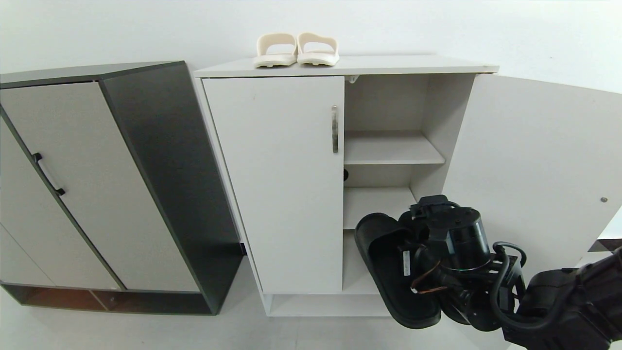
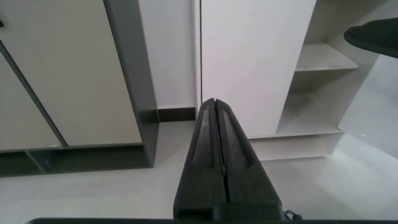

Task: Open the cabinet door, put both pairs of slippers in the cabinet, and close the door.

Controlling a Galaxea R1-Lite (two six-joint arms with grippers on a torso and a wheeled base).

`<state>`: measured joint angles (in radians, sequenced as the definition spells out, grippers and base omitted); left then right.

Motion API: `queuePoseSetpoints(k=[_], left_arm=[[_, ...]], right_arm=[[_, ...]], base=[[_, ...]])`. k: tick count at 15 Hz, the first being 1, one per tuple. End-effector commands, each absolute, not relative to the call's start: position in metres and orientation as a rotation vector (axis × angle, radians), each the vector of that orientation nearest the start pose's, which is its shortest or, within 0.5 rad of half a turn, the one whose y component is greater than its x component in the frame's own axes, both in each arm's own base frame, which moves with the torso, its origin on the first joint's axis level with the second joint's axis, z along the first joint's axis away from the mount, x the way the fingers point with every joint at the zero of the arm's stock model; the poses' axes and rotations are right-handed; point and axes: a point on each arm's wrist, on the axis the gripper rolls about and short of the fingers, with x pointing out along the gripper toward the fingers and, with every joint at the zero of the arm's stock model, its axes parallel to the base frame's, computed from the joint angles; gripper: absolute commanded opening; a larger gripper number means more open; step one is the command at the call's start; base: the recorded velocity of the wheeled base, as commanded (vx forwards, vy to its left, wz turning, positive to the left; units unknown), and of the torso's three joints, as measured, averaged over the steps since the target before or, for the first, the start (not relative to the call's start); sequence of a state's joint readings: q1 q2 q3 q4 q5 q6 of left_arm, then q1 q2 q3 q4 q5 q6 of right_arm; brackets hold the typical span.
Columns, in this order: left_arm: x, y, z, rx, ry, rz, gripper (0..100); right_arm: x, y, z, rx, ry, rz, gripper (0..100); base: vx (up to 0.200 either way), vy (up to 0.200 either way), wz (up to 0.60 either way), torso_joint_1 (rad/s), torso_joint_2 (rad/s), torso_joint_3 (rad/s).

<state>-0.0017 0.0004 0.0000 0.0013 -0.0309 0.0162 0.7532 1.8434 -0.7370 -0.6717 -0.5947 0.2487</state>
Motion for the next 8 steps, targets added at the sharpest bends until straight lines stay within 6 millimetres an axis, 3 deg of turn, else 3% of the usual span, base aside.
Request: queuePoseSetpoints(k=[1,6,8], left_arm=[[-0.023,-0.001,0.075,0.017,0.004,-0.032,0],[-0.023,-0.001,0.075,0.011,0.003,-0.031,0],[-0.023,-0.001,0.075,0.011,0.003,-0.031,0]], right_arm=[[0.244,0.212,0.115,-0.012,0.378,0.101,0],[0.264,0.231,0.086,-0.005,0.37,0.086,0],[0.267,0.239,0.079,-0.008,0.372,0.094,0]], base=[[0.0,0.0,0.0,0.0,0.0,0.0],[0.0,-0.2,0.0,0.003,0.0,0.004],[0.0,0.0,0.0,0.0,0.0,0.0]])
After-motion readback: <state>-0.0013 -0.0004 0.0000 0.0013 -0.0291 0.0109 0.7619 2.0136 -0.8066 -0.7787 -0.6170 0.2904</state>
